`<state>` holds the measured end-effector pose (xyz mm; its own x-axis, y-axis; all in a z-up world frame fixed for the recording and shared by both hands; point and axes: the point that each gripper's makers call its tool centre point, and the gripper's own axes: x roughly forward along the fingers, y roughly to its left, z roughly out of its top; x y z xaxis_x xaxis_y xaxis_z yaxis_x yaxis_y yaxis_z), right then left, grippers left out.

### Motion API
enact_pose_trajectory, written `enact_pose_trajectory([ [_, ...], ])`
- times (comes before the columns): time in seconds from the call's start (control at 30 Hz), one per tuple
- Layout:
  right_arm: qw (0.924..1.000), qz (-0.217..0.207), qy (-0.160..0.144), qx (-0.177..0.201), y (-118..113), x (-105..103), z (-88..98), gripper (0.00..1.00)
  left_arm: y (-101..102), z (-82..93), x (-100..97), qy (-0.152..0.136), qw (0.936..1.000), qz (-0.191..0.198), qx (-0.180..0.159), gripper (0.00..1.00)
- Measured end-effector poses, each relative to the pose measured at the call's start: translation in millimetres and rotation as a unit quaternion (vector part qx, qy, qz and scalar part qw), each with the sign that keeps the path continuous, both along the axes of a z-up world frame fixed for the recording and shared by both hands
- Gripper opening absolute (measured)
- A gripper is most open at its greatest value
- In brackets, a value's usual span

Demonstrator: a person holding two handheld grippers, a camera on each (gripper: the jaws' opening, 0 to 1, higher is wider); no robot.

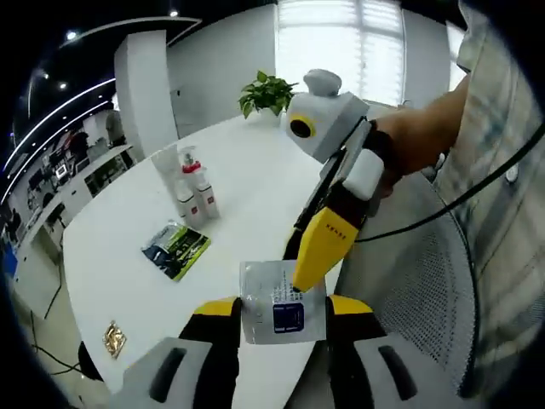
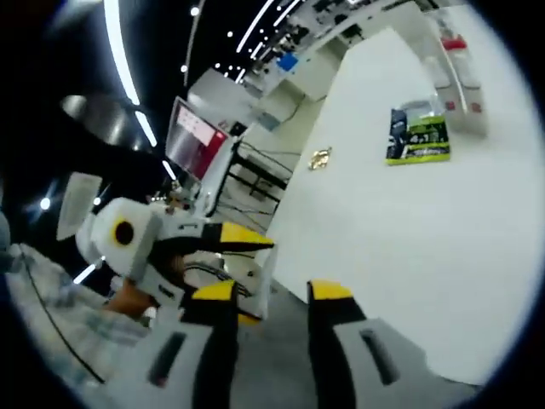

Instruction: Arrange the skincare products in the storage area until every visible bottle or jar stands upright without overlapping.

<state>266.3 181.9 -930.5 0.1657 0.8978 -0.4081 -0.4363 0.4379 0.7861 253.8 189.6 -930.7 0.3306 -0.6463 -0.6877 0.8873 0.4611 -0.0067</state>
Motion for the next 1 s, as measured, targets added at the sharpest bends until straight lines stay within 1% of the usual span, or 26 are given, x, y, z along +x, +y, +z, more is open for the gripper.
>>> enact_pose_trajectory([
  [0.07, 1.0, 0.002, 0.002, 0.002, 1.2, -2.6, -0.6, 0.27, -4.0, 1.6, -3.8, -0.01, 0.9997, -0.019, 0.013, 0.4],
  [0.17, 0.9999, 0.004, 0.014, 0.008, 3.3, -6.6, -1.6, 0.21, -11.6, 4.5, -9.5, -0.018, 0.9988, -0.043, 0.019, 0.4],
  [0.2, 0.9998, 0.009, 0.017, 0.004, 3.6, -8.7, -2.1, 0.15, -15.2, 5.6, -12.0, -0.022, 0.9982, -0.052, 0.019, 0.4],
  [0.23, 0.9999, 0.013, 0.006, -0.005, 2.3, -9.3, -3.1, 0.1, -17.4, 6.1, -14.0, -0.025, 0.9978, -0.059, 0.02, 0.4],
  [0.27, 0.9997, 0.018, 0.014, 0.003, 4.3, -11.3, -1.4, 0.09, -17.3, 4.2, -14.2, -0.028, 0.9973, -0.06, 0.03, 0.4],
  [0.3, 0.9995, 0.02, 0.024, 0.002, 5.5, -13.0, -2.3, 0.04, -18.1, 1.4, -16.8, -0.026, 0.9967, -0.067, 0.037, 0.4],
  [0.33, 0.9991, 0.029, 0.03, 0.003, 6.7, -16.5, -2.5, 0.03, -19.1, -0.2, -18.3, -0.025, 0.9967, -0.067, 0.038, 0.4],
  [0.37, 0.9992, 0.027, 0.028, -0.004, 7.1, -16.5, -4.4, 0.03, -18.3, -1.7, -18.7, -0.025, 0.9967, -0.066, 0.04, 0.4],
  [0.4, 0.9992, 0.035, 0.017, -0.011, 6.5, -18.2, -6.8, 0.02, -17.7, -2.8, -19.9, -0.023, 0.9968, -0.066, 0.039, 0.4],
  [0.47, 0.999, 0.038, 0.024, -0.003, 7.0, -21.1, -5.7, 0.01, -17.7, -3.5, -22.0, -0.02, 0.9972, -0.062, 0.036, 0.4],
  [0.53, 0.999, 0.037, 0.022, -0.003, 5.5, -24.0, -6.4, 0.0, -18.1, -5.9, -25.3, -0.022, 0.9974, -0.063, 0.027, 0.4],
  [0.57, 0.9991, 0.04, 0.015, 0.0, 4.5, -26.5, -6.2, 0.0, -19.7, -6.6, -27.0, -0.022, 0.9975, -0.065, 0.016, 0.39],
  [0.6, 0.999, 0.044, 0.002, -0.006, 2.0, -28.4, -8.4, 0.0, -19.4, -8.6, -27.2, -0.022, 0.9978, -0.062, 0.011, 0.38],
  [0.63, 0.9989, 0.046, -0.014, -0.005, -3.3, -34.0, -10.6, 0.0, -16.1, -13.9, -29.2, -0.015, 0.998, -0.059, 0.015, 0.38],
  [0.67, 0.9989, 0.043, -0.015, 0.0, -4.1, -34.8, -9.9, 0.0, -14.4, -17.7, -30.4, -0.008, 0.9983, -0.056, 0.015, 0.38],
  [0.7, 0.999, 0.038, -0.019, 0.011, -5.8, -35.7, -8.0, 0.0, -13.3, -22.1, -33.4, 0.009, 0.9987, -0.049, 0.009, 0.38],
  [0.73, 0.9991, 0.021, -0.024, 0.026, -8.8, -34.0, -4.4, 0.0, -11.7, -26.2, -34.6, 0.032, 0.9991, -0.028, -0.002, 0.38],
  [0.77, 0.9993, 0.018, -0.026, 0.019, -13.3, -35.9, -4.7, 0.0, -13.2, -24.9, -32.7, 0.04, 0.9987, -0.009, -0.029, 0.39],
  [0.8, 0.999, 0.019, -0.039, 0.011, -15.6, -35.1, -5.0, 0.0, -14.5, -23.1, -32.2, 0.052, 0.9973, 0.007, -0.051, 0.39],
  [0.83, 0.9978, 0.018, -0.063, 0.005, -17.9, -33.2, -2.7, 0.0, -15.0, -20.7, -32.3, 0.066, 0.9951, 0.022, -0.07, 0.4],
  [0.87, 0.9973, 0.013, -0.072, 0.009, -18.1, -31.8, 1.2, 0.0, -16.8, -16.1, -30.0, 0.081, 0.9902, 0.046, -0.104, 0.41],
  [0.9, 0.9967, 0.003, -0.079, 0.019, -19.6, -28.8, 7.5, 0.0, -18.4, -12.1, -28.7, 0.091, 0.9858, 0.061, -0.128, 0.42],
  [0.93, 0.9965, 0.0, -0.081, 0.019, -20.6, -27.9, 8.6, 0.0, -20.1, -9.0, -28.4, 0.102, 0.981, 0.073, -0.148, 0.45],
  [0.97, 0.9941, 0.004, -0.108, -0.004, -26.2, -24.8, 9.7, 0.0, -24.1, -1.7, -26.4, 0.115, 0.9712, 0.093, -0.187, 0.47],
  [1.0, 0.9919, 0.006, -0.127, -0.012, -28.3, -23.1, 12.7, 0.0, -29.0, 5.8, -24.6, 0.124, 0.9595, 0.106, -0.23, 0.49],
])
